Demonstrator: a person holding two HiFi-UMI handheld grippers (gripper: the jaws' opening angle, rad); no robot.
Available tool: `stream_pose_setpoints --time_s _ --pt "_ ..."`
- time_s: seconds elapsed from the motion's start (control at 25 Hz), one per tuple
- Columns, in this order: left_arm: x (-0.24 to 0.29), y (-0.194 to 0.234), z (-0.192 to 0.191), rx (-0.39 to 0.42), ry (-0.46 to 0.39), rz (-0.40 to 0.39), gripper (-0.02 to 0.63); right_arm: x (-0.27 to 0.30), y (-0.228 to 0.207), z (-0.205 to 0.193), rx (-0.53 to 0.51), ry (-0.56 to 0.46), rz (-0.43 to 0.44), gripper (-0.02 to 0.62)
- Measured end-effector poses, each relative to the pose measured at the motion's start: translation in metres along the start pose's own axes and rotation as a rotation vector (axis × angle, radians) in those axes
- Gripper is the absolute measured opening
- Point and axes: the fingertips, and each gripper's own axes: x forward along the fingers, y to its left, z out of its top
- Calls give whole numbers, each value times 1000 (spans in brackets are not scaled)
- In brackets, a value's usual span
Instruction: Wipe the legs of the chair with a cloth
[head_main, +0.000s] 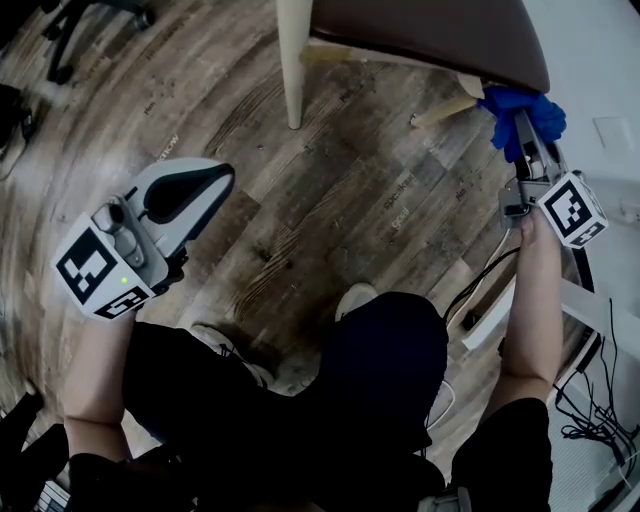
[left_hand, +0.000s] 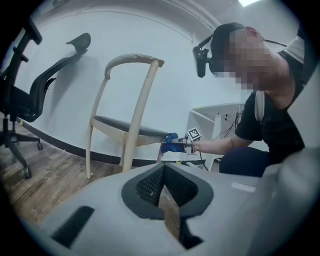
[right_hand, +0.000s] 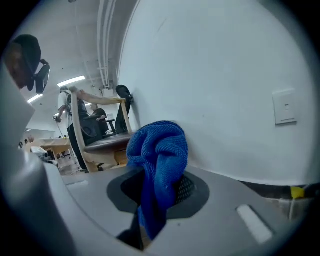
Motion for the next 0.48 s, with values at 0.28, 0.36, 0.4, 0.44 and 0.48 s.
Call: stream_pose_setpoints --time_s 0.28,0.36,0.4,0.44,0.48 --pt "8 -14 0 83 46 -16 2 10 -6 -13 -13 1 20 77" --pt "10 -17 -2 85 55 -24 2 16 -9 -24 -10 12 21 77" --pt "10 -17 -3 85 59 -25 2 19 -11 -31 -7 18 21 77" --pt "10 -17 -4 85 63 -25 2 23 -13 -39 -3 24 19 77" --pt "10 -17 -5 83 67 -23 2 26 -15 -47 3 31 17 77"
